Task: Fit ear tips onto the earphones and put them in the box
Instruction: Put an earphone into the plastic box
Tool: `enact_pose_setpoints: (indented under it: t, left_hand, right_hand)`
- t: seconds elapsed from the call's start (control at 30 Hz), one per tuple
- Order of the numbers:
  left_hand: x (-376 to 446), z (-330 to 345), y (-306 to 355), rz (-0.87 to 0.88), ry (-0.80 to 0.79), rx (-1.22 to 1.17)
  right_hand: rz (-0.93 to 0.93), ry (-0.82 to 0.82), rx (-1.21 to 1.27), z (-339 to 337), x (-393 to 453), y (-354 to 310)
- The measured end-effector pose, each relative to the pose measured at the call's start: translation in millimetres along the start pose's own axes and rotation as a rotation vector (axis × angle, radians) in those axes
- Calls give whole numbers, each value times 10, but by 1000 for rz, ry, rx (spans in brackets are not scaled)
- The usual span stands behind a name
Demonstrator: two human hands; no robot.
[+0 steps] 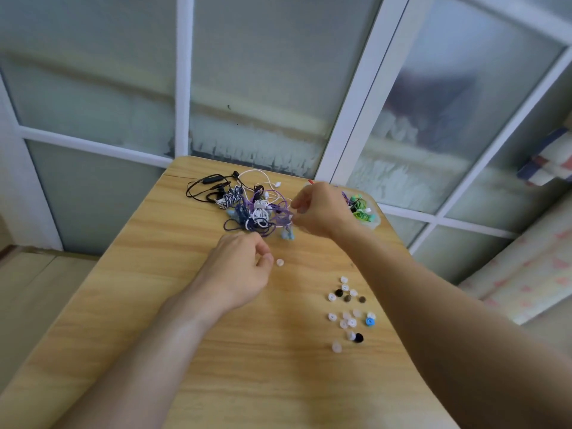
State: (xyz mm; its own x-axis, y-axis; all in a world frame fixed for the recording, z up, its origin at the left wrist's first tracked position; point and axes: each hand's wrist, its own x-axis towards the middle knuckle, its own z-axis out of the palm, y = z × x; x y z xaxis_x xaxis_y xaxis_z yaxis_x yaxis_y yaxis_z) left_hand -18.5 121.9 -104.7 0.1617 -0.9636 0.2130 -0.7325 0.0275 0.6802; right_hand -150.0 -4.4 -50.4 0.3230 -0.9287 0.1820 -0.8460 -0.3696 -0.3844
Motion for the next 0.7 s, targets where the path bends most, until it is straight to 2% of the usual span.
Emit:
enact_pose_setpoints:
  t: [0.17, 0.3, 0.4, 0.47, 0.6, 0.7]
  left_hand:
    - [-16, 23, 21, 7, -2, 0]
    - [20, 20, 2, 47, 86, -66]
    - [41, 25, 30, 43, 205, -201]
    - [47, 19, 83, -11, 217, -382]
    - [17, -7, 148, -163, -79, -812]
    - [-76, -1, 206, -149, -248, -1012]
  right_hand:
    - [-56, 48, -2, -277, 98, -91]
    - [-98, -20, -64, -448, 55, -151]
    - [-87, -101, 34, -530, -90, -168]
    - [-61, -129, 226, -519, -239, -167]
    - [66, -236, 890, -422, -612, -153]
    - [141, -251, 1099, -304, -830, -44]
